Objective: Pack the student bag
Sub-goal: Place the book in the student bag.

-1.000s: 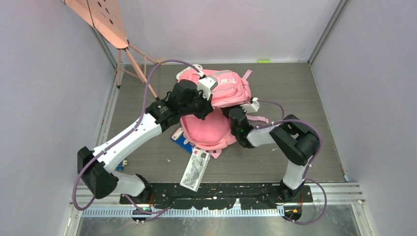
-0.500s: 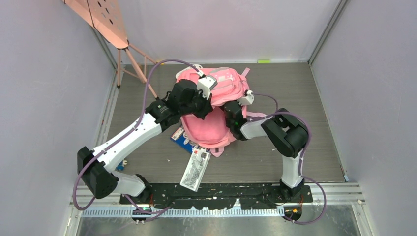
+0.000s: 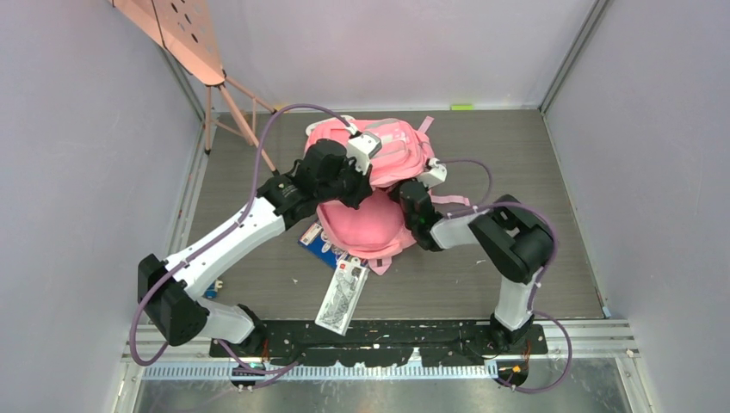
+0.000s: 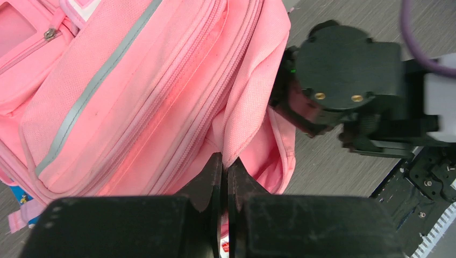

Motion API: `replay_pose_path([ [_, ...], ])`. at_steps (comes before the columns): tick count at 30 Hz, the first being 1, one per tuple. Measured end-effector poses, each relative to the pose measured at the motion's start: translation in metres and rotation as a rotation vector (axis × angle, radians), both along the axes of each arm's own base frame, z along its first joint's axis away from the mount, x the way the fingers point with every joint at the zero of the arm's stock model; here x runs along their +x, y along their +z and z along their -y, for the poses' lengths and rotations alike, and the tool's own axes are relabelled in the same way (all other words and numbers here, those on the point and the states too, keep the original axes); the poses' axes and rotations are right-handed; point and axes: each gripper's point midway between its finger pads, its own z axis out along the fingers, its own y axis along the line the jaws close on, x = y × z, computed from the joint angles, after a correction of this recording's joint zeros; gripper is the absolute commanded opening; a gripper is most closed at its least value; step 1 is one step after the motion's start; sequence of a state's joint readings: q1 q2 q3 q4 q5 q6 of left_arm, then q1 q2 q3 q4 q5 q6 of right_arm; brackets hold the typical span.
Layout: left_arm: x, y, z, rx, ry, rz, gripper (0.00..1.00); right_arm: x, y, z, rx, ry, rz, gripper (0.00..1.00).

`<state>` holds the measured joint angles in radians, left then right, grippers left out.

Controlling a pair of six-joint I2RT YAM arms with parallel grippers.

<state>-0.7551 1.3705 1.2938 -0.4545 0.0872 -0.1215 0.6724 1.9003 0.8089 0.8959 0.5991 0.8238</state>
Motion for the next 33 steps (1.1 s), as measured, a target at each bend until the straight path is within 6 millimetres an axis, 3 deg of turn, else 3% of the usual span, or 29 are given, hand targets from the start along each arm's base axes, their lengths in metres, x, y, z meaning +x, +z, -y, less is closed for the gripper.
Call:
replay_pose_path([
  [7,0.009,0.001,-0.004,0.015,0.051,0.03,0.0,-0.05,0.036,0.009,-0.085,0.153,-0.036,0.76],
  [13,0.012,-0.009,-0.001,0.035,0.056,0.016,0.0,-0.095,0.044,0.021,-0.175,0.28,-0.114,0.8],
  [23,0.002,-0.012,0.025,-0.011,-0.012,-0.005,0.0,-0.164,0.046,0.064,-0.34,0.397,-0.245,0.85],
  [28,0.016,-0.032,0.008,0.049,0.051,-0.042,0.0,-0.179,0.074,0.056,-0.359,0.515,-0.146,0.84],
  [33,0.02,-0.039,0.008,0.068,0.056,-0.065,0.0,-0.182,0.058,0.045,-0.411,0.61,-0.184,0.84],
])
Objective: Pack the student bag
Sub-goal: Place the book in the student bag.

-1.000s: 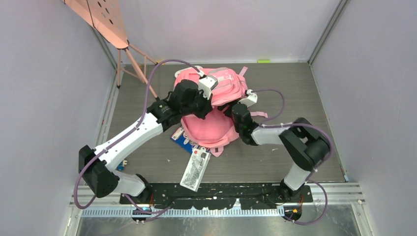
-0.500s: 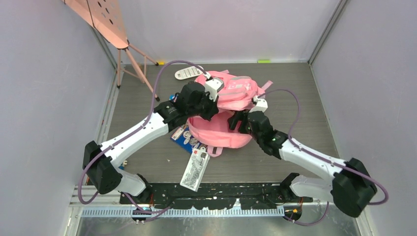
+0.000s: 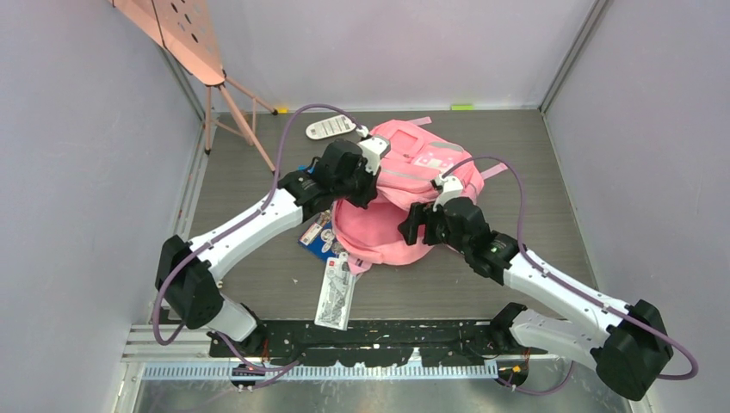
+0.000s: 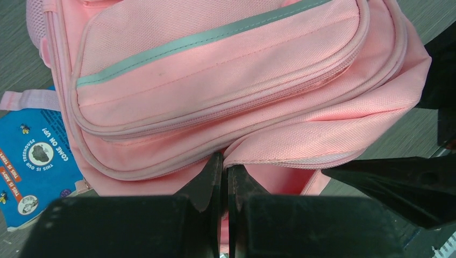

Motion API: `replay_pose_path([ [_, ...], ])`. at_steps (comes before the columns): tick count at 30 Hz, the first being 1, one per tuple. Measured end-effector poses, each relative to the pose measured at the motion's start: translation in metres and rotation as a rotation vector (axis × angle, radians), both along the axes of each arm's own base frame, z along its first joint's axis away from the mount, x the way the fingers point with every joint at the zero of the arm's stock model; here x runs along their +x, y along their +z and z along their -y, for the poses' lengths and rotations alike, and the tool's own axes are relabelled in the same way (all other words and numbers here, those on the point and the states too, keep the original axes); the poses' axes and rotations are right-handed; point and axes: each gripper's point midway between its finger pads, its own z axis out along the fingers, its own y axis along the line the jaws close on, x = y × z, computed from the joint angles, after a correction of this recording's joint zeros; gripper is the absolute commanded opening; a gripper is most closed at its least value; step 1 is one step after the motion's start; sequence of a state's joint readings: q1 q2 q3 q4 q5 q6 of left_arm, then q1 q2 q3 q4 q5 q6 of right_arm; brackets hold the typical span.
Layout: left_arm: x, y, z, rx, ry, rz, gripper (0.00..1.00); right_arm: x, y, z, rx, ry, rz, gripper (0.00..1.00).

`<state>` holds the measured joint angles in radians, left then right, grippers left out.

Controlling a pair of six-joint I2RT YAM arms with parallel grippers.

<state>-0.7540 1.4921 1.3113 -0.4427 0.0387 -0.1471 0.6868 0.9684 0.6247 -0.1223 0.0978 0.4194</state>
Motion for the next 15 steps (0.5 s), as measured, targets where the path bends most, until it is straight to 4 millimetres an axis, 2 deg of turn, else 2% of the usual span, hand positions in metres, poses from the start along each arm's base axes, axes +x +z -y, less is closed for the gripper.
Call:
replay_pose_path([
  [3,0.003,0.001,0.002,-0.006,0.0,-0.007,0.0,-0.002,-0.012,0.002,-0.033,-0.005,-0.039,0.85],
  [6,0.005,-0.001,0.003,-0.006,0.0,-0.016,0.0,0.002,-0.011,0.014,-0.077,-0.062,-0.048,0.86],
  [11,0.01,-0.009,0.01,-0.001,0.002,-0.05,0.0,0.015,0.013,0.033,-0.139,-0.172,-0.008,0.88],
  [15,0.016,-0.018,0.02,-0.013,0.014,-0.09,0.0,0.017,0.026,0.046,-0.173,-0.214,0.025,0.88],
])
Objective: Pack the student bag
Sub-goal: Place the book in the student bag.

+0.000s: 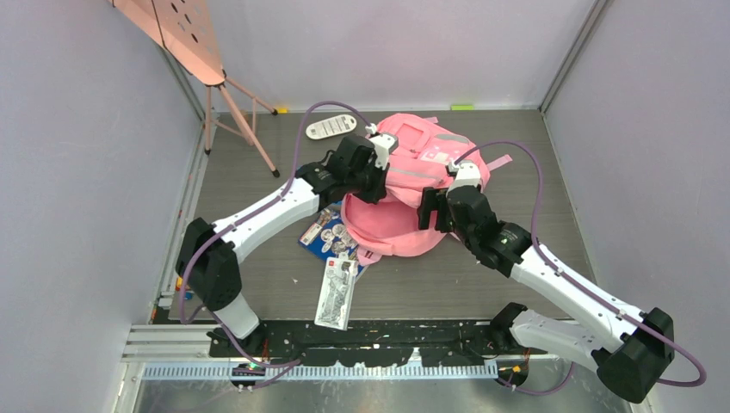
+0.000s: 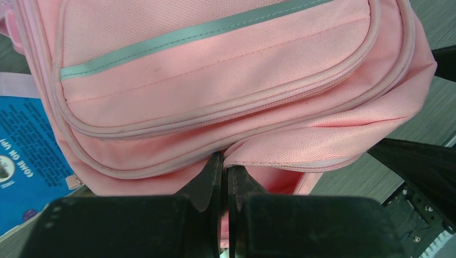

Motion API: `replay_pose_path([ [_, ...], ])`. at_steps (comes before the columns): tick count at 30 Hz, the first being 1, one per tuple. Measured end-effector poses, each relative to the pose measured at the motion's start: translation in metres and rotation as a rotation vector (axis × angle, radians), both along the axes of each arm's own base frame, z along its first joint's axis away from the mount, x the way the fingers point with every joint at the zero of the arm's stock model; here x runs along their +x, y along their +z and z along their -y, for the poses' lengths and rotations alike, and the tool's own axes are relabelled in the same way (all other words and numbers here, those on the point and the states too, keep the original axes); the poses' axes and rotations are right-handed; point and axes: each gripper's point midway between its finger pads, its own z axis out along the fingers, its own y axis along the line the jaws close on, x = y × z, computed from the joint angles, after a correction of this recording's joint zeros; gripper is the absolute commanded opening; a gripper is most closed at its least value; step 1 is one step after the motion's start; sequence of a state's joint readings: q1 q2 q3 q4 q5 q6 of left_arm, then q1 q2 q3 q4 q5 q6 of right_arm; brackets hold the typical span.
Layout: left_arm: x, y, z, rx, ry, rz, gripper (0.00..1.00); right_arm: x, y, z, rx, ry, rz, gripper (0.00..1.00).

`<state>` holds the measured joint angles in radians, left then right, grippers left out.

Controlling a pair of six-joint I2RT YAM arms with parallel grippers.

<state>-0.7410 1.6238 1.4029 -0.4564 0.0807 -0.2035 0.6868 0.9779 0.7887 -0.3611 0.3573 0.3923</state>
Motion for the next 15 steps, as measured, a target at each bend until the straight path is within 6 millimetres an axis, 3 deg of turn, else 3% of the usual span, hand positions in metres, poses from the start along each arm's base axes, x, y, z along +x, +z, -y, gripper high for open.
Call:
replay_pose_path([
  [5,0.007,-0.02,0.022,-0.039,0.009,-0.068,0.0,-0.001,0.005,0.012,-0.025,-0.039,0.017,0.88],
  [13,0.015,-0.05,0.081,-0.067,-0.049,-0.107,0.0,-0.009,0.018,0.024,0.0,-0.073,0.055,0.88],
  [15,0.012,-0.052,0.087,-0.068,-0.062,-0.104,0.18,-0.011,0.019,0.026,0.008,-0.076,0.059,0.88],
])
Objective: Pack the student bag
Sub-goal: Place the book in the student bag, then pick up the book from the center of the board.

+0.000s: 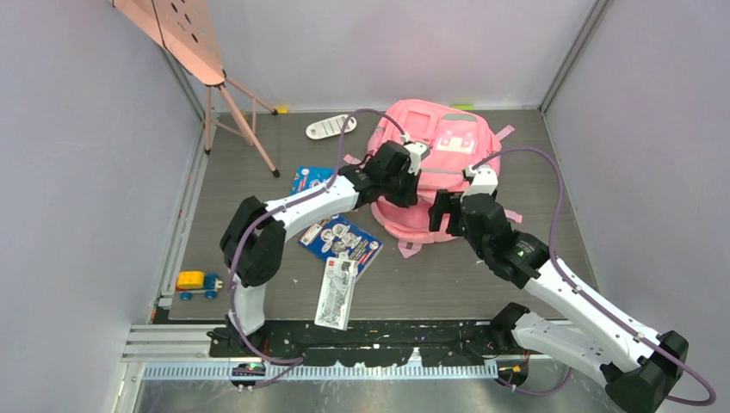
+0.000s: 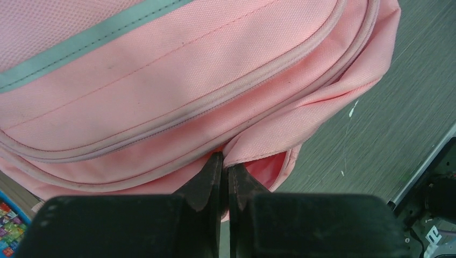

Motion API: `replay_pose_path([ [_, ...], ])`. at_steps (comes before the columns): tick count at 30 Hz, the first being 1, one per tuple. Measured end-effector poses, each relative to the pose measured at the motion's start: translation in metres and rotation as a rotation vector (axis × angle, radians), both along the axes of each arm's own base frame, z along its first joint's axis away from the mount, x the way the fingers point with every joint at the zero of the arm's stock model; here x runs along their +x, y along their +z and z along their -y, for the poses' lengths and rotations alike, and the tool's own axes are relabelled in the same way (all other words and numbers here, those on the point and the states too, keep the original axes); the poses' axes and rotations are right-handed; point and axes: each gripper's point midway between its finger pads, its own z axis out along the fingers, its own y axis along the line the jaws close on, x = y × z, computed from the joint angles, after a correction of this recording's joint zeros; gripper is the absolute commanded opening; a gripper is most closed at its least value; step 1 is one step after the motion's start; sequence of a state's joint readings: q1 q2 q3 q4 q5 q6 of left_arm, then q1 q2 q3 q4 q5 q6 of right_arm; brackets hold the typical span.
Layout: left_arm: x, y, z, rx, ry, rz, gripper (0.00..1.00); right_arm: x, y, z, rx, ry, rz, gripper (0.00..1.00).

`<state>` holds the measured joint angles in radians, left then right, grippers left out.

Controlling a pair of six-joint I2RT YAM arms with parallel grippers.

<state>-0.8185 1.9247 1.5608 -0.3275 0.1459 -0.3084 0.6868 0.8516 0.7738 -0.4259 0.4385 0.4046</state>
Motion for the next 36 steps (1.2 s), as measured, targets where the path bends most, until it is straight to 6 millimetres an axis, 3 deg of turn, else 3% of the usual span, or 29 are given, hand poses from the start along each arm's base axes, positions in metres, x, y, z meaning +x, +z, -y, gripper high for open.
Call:
replay_pose_path([
  [2,0.0,0.002,0.001,-0.004,-0.003,0.011,0.51,-0.003,-0.001,0.001,0.004,0.003,-0.002,0.88],
  [4,0.001,0.006,-0.002,-0.012,0.005,0.027,0.71,-0.004,-0.003,0.0,0.004,0.014,-0.008,0.88],
  [7,-0.005,0.013,-0.023,0.004,0.037,0.068,0.88,-0.005,-0.005,-0.007,0.008,0.051,-0.018,0.88],
  [10,-0.014,0.029,-0.052,0.015,0.083,0.12,0.97,-0.004,-0.01,-0.02,0.017,0.111,-0.037,0.88],
  [15,-0.028,0.07,-0.099,-0.016,0.173,0.204,1.0,-0.001,-0.03,-0.057,0.044,0.247,-0.108,0.88],
  [18,-0.035,0.078,-0.134,-0.025,0.258,0.214,1.0,0.004,-0.047,-0.081,0.049,0.325,-0.174,0.88],
  [21,-0.042,0.059,-0.174,-0.022,0.372,0.152,1.0,0.008,-0.067,-0.111,0.049,0.411,-0.243,0.88],
  [26,-0.053,0.002,-0.24,-0.018,0.596,-0.012,1.0,0.015,-0.089,-0.155,0.062,0.535,-0.323,0.88],
  [31,-0.069,-0.03,-0.263,-0.05,0.691,-0.14,1.0,0.03,-0.108,-0.194,0.076,0.633,-0.38,0.87],
  [36,-0.075,-0.049,-0.27,-0.095,0.735,-0.22,1.0,0.038,-0.133,-0.215,0.07,0.69,-0.447,0.87],
])
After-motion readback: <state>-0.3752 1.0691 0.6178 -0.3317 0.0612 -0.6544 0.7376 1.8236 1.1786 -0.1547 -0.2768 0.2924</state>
